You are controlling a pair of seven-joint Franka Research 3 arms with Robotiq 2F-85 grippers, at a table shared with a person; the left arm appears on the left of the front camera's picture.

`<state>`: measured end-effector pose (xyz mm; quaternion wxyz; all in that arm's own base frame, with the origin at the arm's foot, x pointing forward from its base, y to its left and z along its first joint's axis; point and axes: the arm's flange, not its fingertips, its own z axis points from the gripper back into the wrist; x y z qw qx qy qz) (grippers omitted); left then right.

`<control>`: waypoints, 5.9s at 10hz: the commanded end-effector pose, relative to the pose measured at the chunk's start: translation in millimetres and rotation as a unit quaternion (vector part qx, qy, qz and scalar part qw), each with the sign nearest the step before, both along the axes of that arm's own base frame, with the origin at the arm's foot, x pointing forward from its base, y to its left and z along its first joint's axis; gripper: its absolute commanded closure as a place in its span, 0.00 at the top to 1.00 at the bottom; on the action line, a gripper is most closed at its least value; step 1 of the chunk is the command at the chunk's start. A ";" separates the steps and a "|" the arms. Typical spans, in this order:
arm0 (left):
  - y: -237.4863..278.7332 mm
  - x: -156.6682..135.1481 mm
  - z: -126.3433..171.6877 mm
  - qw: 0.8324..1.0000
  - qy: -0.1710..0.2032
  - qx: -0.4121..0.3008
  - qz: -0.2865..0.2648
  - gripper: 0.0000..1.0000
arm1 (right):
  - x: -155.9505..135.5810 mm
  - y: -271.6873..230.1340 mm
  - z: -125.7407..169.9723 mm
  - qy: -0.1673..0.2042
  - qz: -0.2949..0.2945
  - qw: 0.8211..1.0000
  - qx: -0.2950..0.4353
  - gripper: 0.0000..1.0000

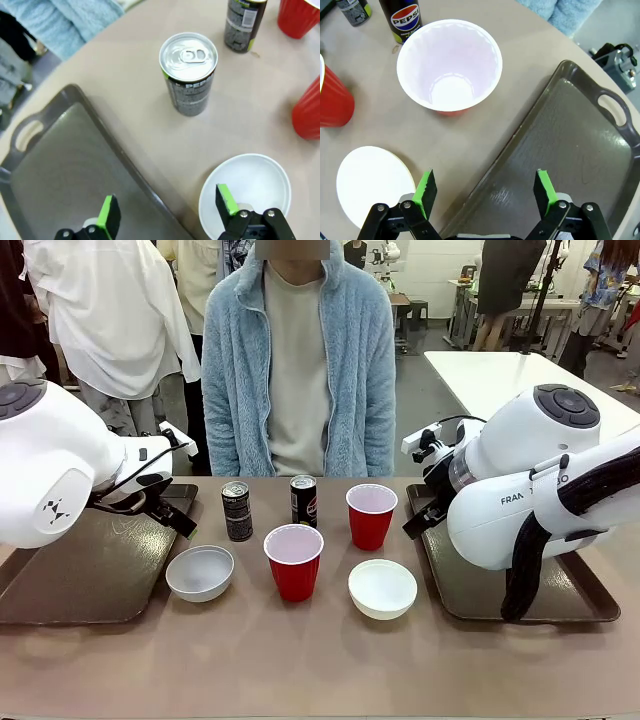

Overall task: Prepare tableware on both trays.
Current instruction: Pick up a Picnic Bowl from the table and place it on a Handle tray.

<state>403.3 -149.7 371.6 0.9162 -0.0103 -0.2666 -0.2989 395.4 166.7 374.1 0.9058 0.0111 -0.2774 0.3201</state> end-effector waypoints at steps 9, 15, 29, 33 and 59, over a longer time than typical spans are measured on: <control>43.1 -138.7 53.6 0.984 0.173 -0.029 0.014 1.00 | -174.1 -55.2 23.0 0.179 -0.111 0.977 -0.011 1.00; 31.8 -77.8 98.7 0.974 0.205 -0.092 -0.039 1.00 | -78.5 -31.1 85.6 0.218 -0.068 0.970 0.079 1.00; 290.6 -79.9 56.8 0.834 0.241 -0.486 0.102 1.00 | -141.4 -285.1 58.1 0.269 -0.162 0.830 0.461 1.00; 292.9 -73.6 56.4 0.829 0.251 -0.488 0.109 1.00 | -129.8 -302.6 69.9 0.275 -0.169 0.828 0.459 1.00; 292.9 -73.6 56.4 0.829 0.251 -0.488 0.109 1.00 | -21.0 -54.9 167.0 0.252 -0.338 0.901 0.107 1.00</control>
